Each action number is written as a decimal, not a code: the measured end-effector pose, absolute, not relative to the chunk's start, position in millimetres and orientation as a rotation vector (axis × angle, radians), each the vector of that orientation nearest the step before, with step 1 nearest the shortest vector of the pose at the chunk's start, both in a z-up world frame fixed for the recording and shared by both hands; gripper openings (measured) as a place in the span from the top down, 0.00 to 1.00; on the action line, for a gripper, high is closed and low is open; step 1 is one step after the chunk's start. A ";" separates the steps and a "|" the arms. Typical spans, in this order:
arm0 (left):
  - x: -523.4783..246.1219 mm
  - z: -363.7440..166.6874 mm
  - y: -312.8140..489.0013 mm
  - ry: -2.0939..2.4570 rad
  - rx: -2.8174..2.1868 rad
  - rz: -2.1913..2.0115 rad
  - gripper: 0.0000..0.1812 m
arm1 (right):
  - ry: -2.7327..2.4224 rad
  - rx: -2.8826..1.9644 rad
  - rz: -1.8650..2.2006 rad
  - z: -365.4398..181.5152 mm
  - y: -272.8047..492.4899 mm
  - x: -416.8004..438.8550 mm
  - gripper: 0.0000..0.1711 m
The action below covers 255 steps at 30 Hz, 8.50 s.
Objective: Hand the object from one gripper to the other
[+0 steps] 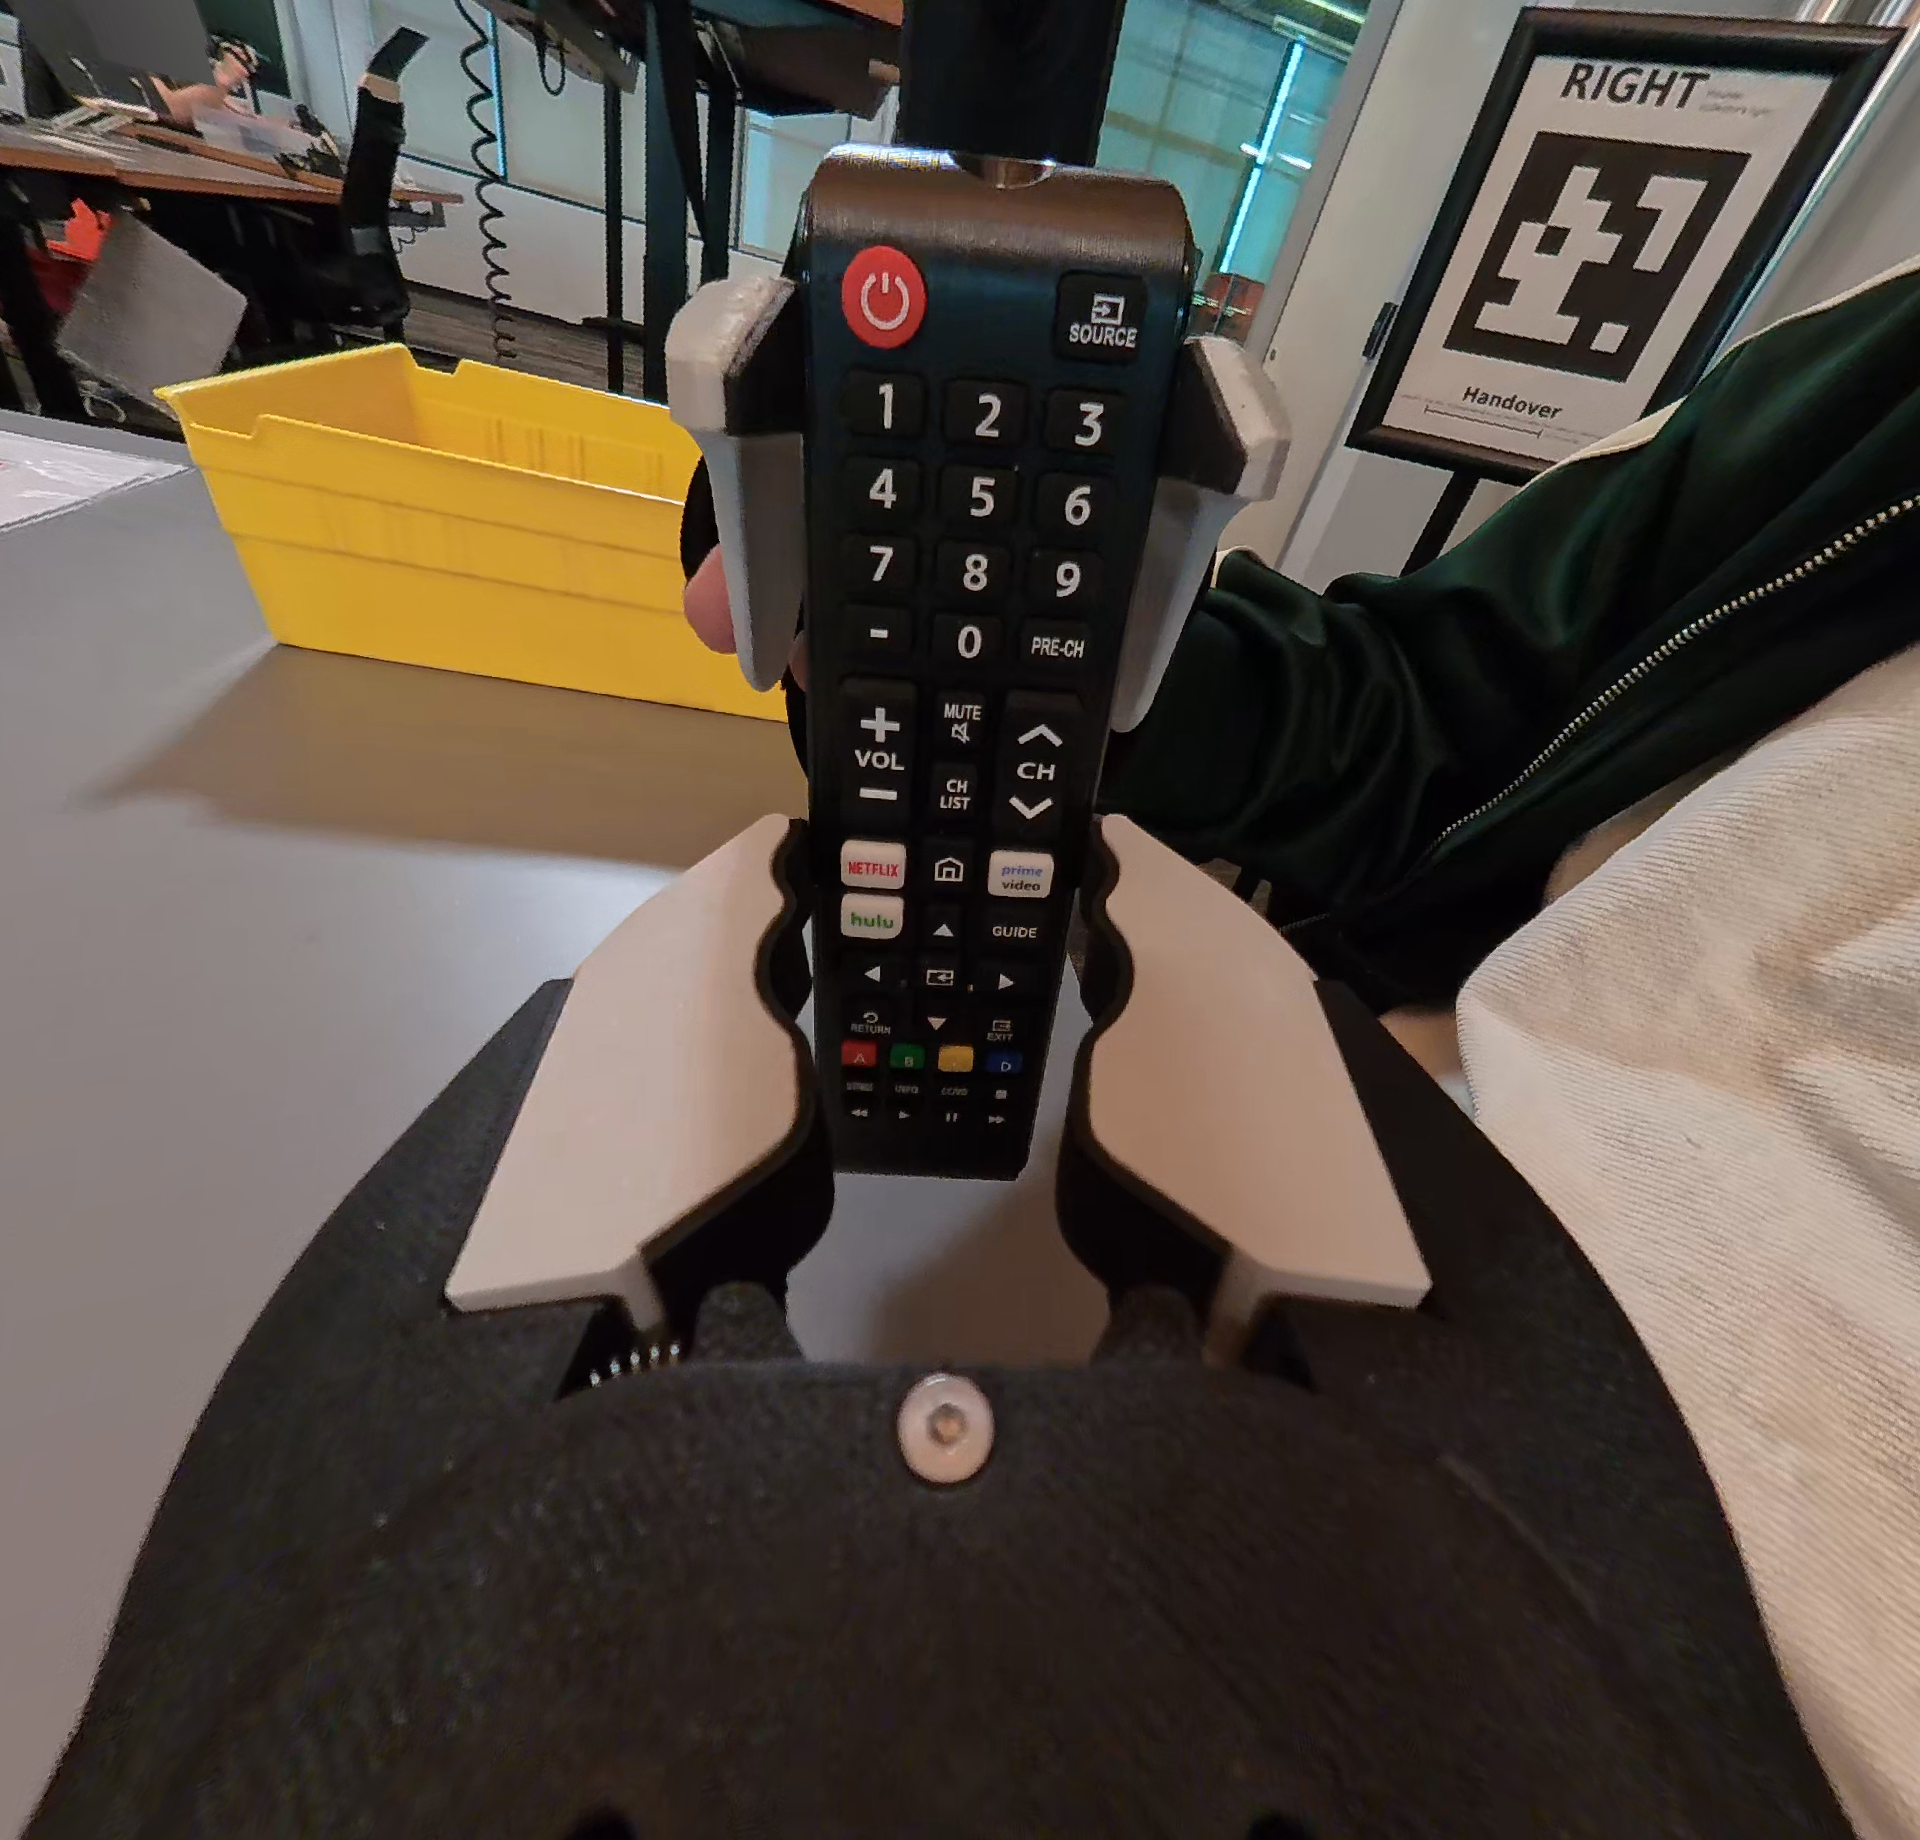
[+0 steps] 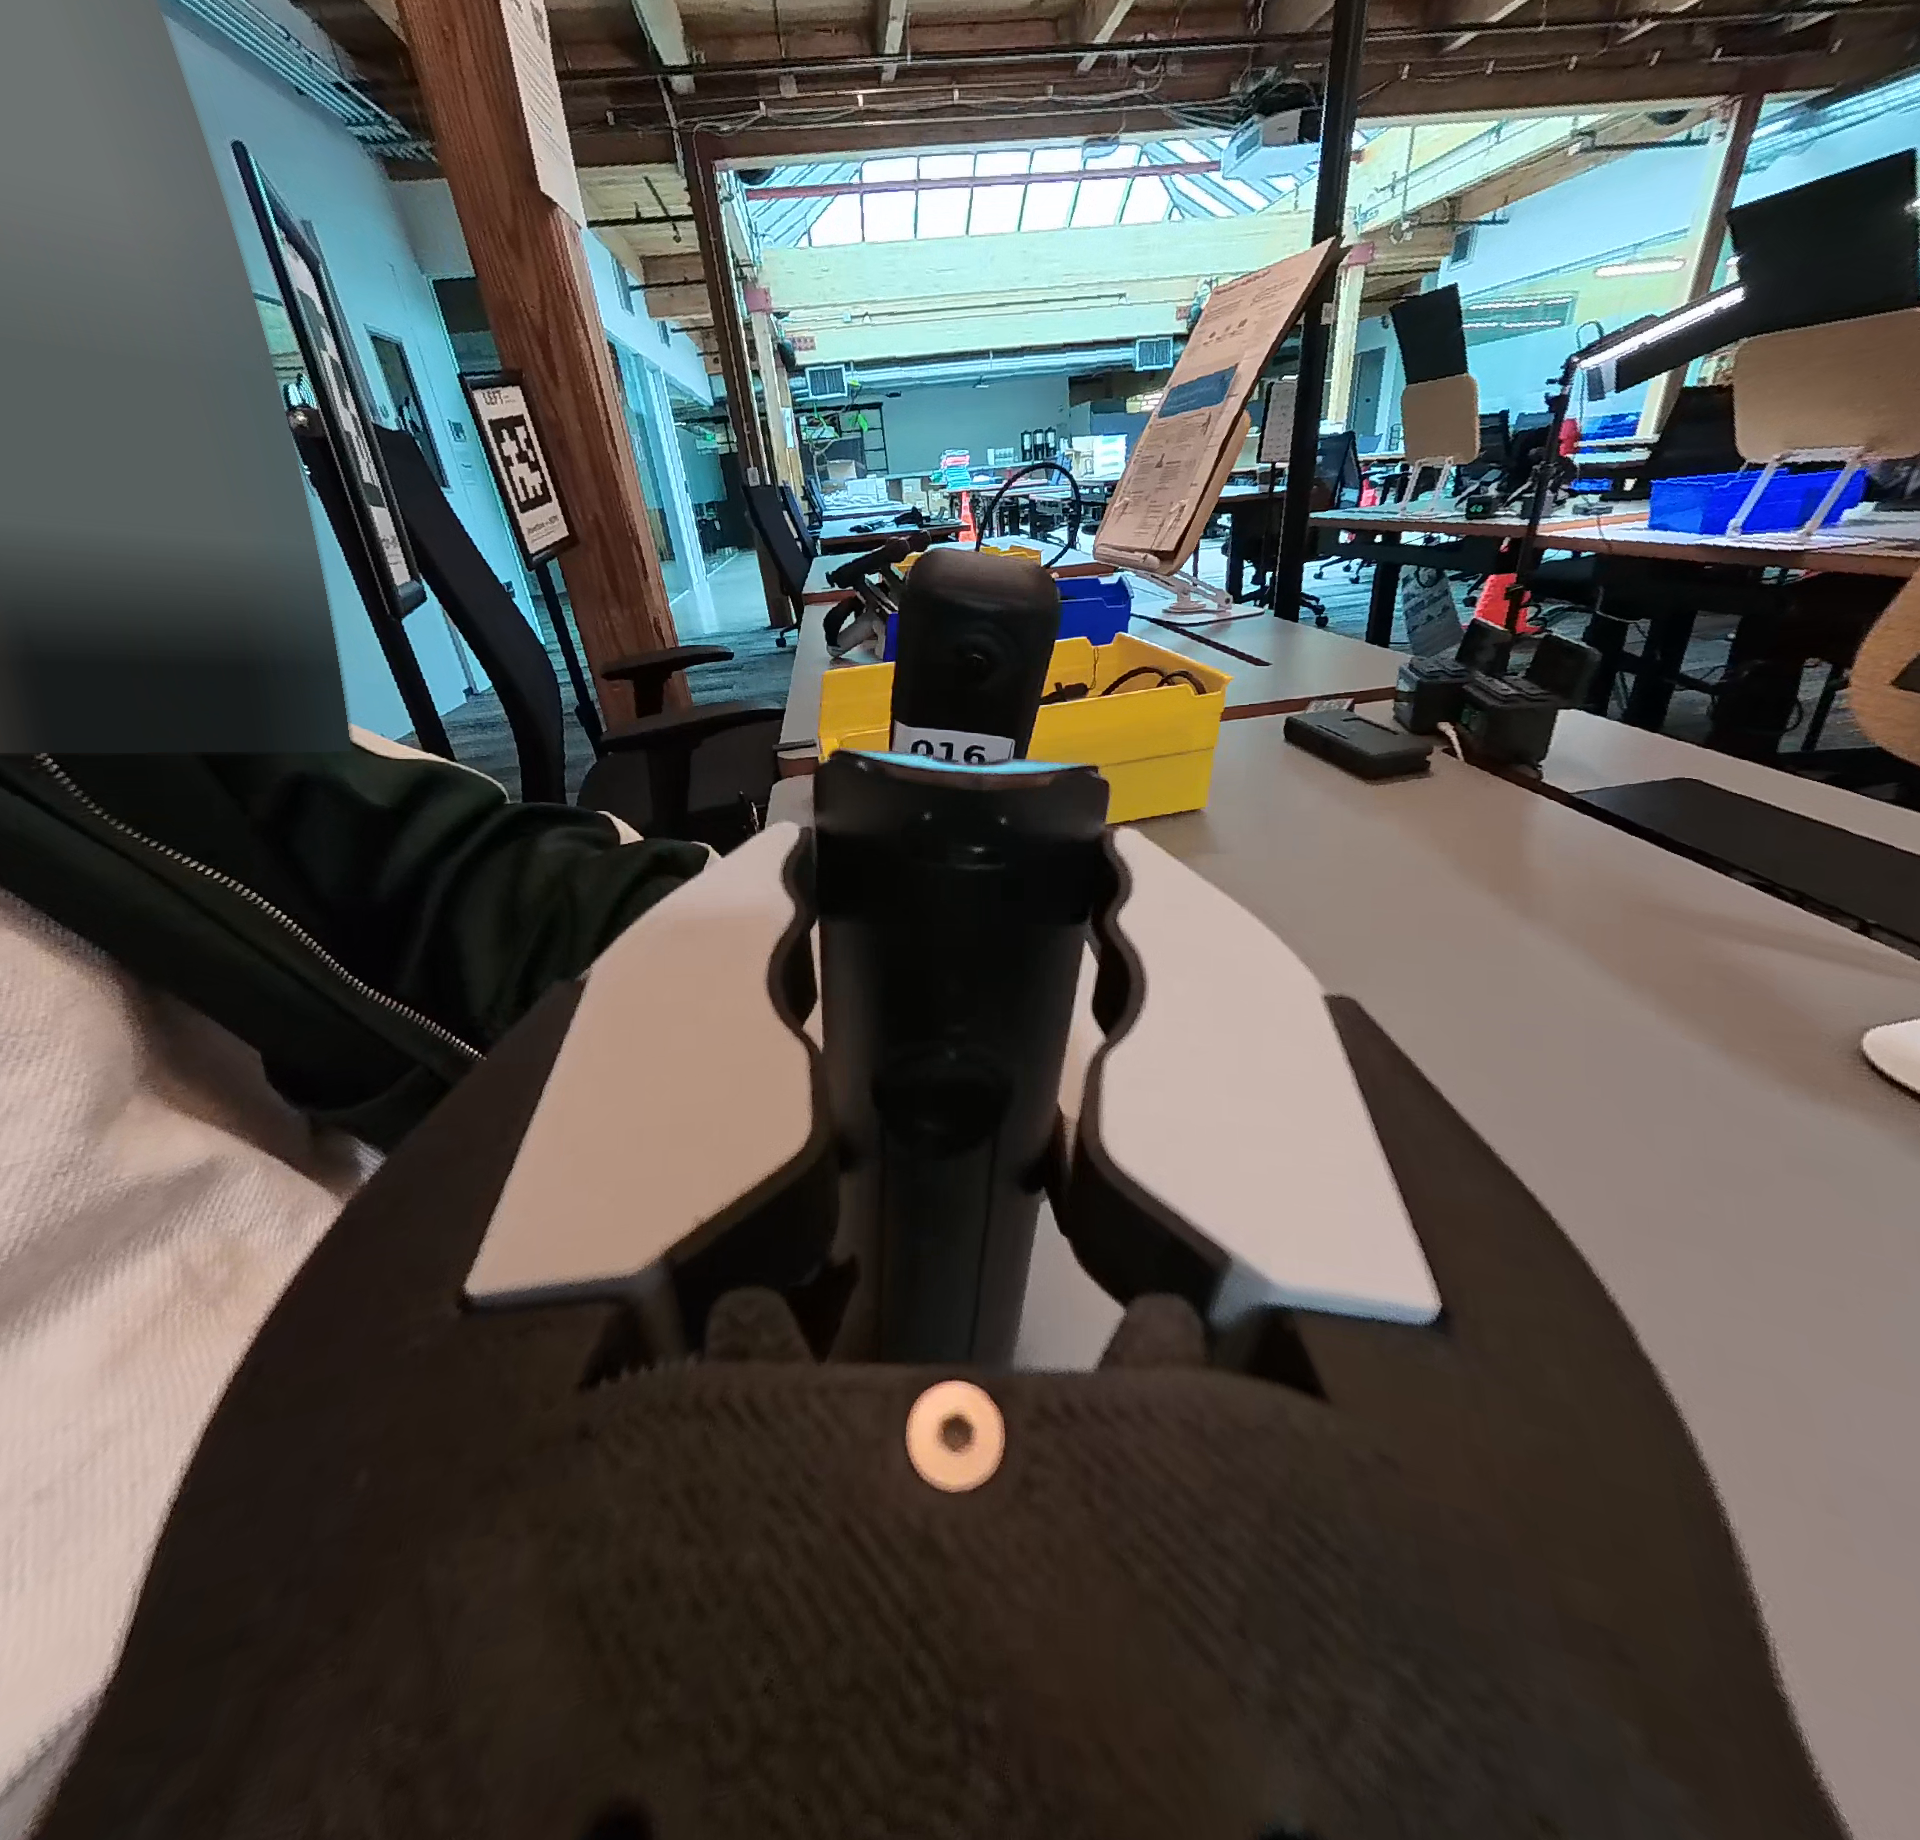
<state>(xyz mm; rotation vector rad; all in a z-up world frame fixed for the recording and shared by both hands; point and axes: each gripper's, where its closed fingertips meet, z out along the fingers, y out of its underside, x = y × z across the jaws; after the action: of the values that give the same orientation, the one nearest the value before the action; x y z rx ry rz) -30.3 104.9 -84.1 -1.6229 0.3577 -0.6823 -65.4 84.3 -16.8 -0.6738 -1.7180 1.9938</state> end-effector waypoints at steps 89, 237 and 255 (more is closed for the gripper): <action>-12.7 -85.6 117.9 0.401 -1.565 -0.521 0.73 | -1.632 -0.678 1.889 42.0 96.2 -55.1 0.55; -37.7 -75.1 110.7 0.316 -1.556 -0.538 0.87 | -1.713 -0.828 1.911 -6.3 118.6 -67.4 0.62; -46.3 -80.6 111.6 0.305 -1.588 -0.508 0.86 | -1.583 -0.882 1.858 -1.8 152.4 -73.2 0.64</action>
<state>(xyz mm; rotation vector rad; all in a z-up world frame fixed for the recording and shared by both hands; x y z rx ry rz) -46.3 111.6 -80.6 -1.5883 0.3048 -0.5080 -73.2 152.4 -1.8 -0.8815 -1.5828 1.8575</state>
